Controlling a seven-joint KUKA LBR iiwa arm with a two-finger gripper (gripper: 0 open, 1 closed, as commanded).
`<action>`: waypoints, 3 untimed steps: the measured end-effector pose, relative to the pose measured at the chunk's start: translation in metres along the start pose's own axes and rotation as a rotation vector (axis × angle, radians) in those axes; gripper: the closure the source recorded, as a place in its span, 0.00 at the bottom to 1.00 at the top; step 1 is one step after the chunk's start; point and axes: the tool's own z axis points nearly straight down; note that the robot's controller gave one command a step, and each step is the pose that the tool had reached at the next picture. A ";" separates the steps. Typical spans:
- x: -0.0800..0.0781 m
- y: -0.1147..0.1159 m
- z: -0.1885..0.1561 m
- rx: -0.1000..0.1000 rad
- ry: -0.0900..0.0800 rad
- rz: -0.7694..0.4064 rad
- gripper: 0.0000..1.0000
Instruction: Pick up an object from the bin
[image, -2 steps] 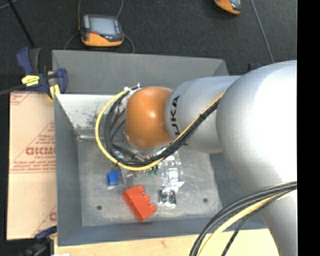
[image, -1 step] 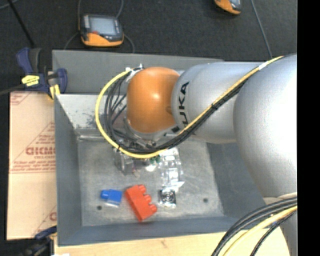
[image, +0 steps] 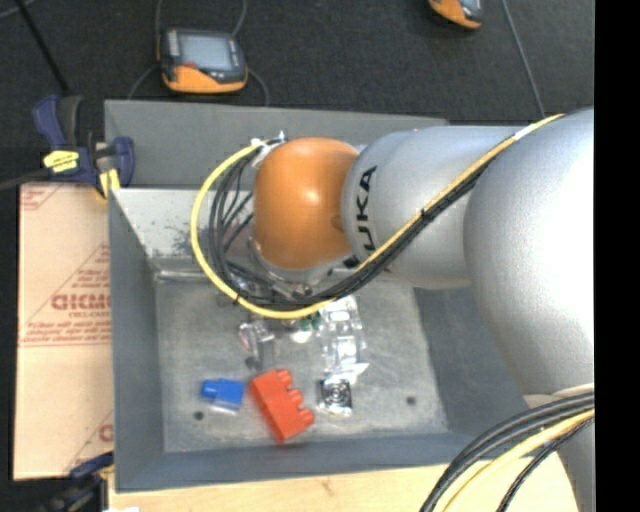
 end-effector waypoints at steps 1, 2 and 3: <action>0.064 -0.022 0.068 0.000 0.008 0.020 0.00; 0.058 -0.021 0.062 0.000 -0.011 0.020 1.00; 0.062 -0.019 -0.088 0.003 -0.008 0.042 1.00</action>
Offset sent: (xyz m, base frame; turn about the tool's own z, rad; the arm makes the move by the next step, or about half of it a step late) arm -0.0527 -0.0386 -0.0664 0.0139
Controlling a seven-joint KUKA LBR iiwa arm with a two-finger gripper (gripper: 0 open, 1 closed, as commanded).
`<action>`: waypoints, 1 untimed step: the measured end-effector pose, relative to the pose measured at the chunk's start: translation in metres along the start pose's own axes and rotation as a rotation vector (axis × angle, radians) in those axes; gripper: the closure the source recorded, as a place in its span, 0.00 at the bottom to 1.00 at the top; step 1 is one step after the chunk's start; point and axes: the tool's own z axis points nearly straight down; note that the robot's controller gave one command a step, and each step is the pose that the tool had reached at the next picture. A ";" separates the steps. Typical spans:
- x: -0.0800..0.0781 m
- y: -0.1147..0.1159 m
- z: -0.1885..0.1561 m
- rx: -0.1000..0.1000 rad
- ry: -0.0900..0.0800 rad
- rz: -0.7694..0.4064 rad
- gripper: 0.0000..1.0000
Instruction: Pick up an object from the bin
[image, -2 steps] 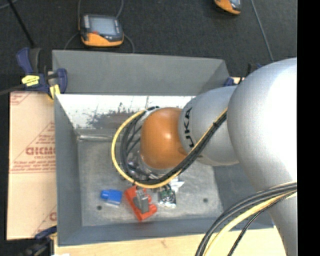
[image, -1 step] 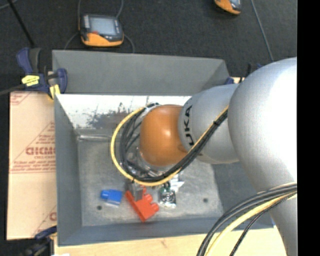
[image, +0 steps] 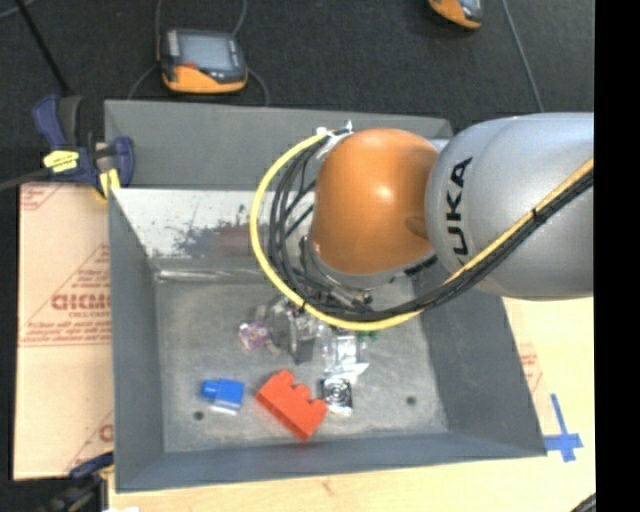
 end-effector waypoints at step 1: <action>-0.010 0.031 0.092 -0.003 0.016 0.053 1.00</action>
Offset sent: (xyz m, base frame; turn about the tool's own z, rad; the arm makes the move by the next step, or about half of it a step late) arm 0.0040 0.0314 -0.0875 0.0567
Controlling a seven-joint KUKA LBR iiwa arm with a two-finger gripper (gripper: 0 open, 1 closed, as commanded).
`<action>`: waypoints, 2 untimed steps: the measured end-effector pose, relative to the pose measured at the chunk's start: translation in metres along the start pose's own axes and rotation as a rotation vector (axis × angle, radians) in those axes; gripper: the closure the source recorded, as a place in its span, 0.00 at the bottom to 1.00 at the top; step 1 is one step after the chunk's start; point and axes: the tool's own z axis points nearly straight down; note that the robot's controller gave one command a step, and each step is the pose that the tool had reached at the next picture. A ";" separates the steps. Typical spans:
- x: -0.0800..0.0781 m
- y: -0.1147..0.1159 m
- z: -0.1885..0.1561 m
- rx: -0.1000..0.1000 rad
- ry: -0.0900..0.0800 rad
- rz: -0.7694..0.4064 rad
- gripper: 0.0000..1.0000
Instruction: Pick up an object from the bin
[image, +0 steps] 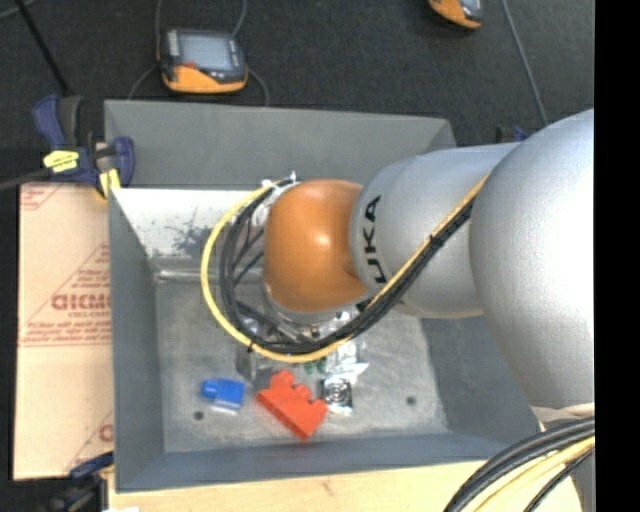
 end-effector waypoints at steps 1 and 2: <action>-0.001 -0.002 -0.004 0.001 -0.006 0.003 0.00; 0.025 0.017 0.063 0.001 -0.001 0.155 0.00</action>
Offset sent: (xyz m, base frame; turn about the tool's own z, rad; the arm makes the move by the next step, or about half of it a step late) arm 0.0000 0.0000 0.0000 0.0000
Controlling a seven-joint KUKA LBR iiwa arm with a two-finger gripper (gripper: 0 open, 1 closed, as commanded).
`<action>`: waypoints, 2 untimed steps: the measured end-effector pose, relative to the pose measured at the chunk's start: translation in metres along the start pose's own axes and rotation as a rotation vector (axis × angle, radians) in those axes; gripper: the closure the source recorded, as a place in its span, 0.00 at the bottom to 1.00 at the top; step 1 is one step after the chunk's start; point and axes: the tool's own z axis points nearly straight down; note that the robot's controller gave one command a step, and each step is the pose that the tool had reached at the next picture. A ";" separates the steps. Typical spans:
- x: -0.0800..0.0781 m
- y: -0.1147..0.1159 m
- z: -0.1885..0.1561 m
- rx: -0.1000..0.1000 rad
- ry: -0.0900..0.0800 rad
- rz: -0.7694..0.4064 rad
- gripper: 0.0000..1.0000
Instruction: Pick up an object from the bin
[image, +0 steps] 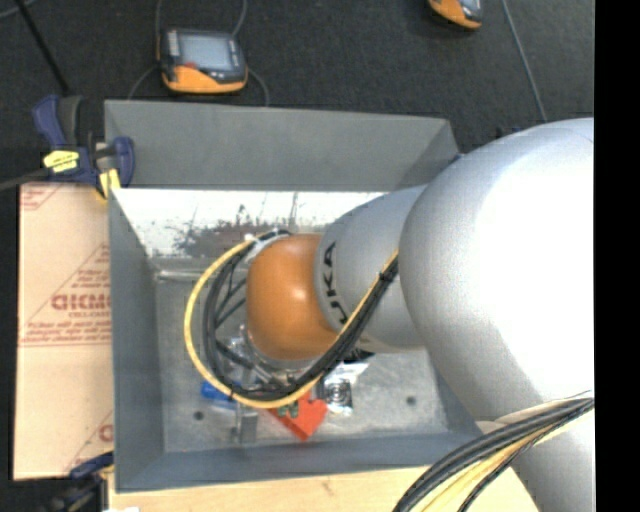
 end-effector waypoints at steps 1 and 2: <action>-0.002 0.000 -0.002 -0.002 -0.005 0.002 1.00; -0.001 0.009 -0.122 -0.004 -0.013 0.017 1.00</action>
Offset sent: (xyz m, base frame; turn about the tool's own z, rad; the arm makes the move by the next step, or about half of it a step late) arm 0.0000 0.0000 0.0000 0.0000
